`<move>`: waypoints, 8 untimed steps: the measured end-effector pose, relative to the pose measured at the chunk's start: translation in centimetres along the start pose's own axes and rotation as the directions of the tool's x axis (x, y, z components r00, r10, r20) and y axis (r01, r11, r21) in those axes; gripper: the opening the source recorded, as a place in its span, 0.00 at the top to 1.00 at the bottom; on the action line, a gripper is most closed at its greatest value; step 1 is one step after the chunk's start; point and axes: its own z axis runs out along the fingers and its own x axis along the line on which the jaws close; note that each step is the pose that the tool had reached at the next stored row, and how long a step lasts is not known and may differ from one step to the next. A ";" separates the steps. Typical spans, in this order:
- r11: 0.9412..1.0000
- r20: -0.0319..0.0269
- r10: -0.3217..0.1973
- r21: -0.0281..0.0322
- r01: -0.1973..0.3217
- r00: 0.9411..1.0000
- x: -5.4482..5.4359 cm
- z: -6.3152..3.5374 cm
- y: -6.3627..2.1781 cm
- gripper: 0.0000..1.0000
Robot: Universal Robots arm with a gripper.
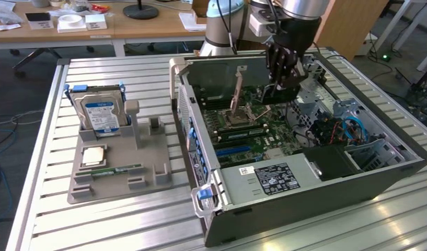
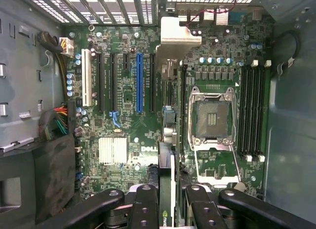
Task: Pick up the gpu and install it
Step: 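Insert the gpu into the slot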
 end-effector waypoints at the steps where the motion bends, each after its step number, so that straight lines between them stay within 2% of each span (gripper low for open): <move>1: 1.000 0.000 0.002 0.000 -0.002 1.000 0.1 0.00 0.00 0.74; 8: 1.000 -0.003 0.013 0.000 -0.013 1.000 0.2 0.02 0.02 0.74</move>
